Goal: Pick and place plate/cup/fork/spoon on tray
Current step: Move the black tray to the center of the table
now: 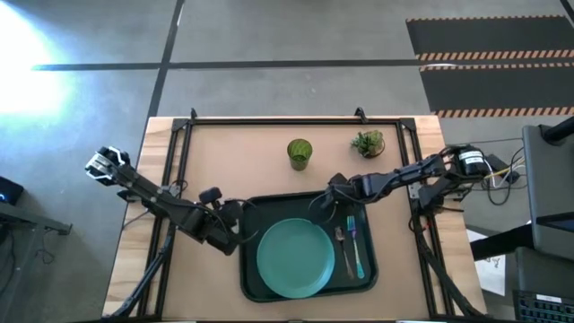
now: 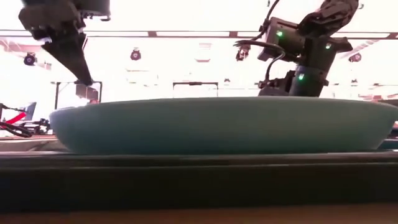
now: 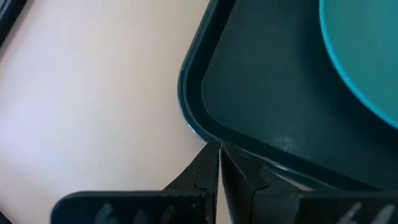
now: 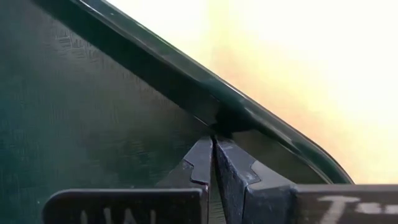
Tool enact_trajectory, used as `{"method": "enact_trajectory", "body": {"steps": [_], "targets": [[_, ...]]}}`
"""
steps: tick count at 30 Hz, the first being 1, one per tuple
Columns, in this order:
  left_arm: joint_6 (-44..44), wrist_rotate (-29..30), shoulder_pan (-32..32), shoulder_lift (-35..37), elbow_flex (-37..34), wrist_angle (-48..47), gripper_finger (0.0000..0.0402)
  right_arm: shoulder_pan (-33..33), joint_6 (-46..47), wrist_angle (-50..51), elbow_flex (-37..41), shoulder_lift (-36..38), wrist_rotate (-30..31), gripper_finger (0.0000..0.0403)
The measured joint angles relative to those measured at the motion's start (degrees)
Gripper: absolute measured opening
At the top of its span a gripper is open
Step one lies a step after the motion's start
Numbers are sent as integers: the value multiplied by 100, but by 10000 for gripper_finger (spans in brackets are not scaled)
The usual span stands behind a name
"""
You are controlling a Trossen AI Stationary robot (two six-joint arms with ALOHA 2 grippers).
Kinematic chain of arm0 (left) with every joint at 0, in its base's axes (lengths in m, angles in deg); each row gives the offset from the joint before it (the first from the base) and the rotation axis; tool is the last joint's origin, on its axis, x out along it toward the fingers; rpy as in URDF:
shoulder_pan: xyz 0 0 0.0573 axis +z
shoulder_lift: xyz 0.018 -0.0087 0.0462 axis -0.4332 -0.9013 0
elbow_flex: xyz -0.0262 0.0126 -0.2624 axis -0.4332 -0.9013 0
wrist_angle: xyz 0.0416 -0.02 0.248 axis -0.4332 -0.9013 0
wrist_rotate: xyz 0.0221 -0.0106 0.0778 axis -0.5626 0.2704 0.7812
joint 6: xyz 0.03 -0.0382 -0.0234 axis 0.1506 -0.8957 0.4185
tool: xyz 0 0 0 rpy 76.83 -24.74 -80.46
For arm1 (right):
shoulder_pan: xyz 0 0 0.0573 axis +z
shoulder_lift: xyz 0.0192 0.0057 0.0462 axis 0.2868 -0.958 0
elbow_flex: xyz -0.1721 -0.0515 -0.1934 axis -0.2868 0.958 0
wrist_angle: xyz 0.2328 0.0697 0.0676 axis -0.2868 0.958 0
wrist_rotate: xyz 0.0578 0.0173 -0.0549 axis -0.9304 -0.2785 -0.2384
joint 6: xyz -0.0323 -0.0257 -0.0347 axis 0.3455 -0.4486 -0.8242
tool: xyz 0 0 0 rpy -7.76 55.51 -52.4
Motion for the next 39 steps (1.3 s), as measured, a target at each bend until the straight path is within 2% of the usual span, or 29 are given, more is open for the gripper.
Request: {"method": "enact_trajectory", "body": {"steps": [5, 8, 11, 15, 21, 26, 32, 39], "targets": [[101, -6, 94, 0, -66, 229, 0, -66, -49, -151, 11, 8, -118, 8], [535, -41, 282, 3, -65, 619, 0, 23, -46, -748, 16, 93, -371, 8], [1117, -443, 634, -2, -147, 1217, 0, 182, -169, -1199, -106, 293, -510, 8], [1660, -1011, 1178, -9, -581, 2100, 0, 354, -598, -1291, -529, 657, -444, 8], [1867, -1626, 1813, -13, -1182, 2491, 0, 588, -1382, -1280, -1253, 1264, -90, 8], [2090, -1774, 2008, -18, -1347, 2695, 0, 669, -1973, -1270, -1734, 1582, 142, 8], [2288, -1937, 2127, -124, -1345, 3220, 0, 668, -2513, -1250, -2154, 1620, 162, 8], [2489, -2259, 2181, -626, -1351, 3361, 0, 668, -2598, -1206, -2232, 1628, 448, 8]]}}
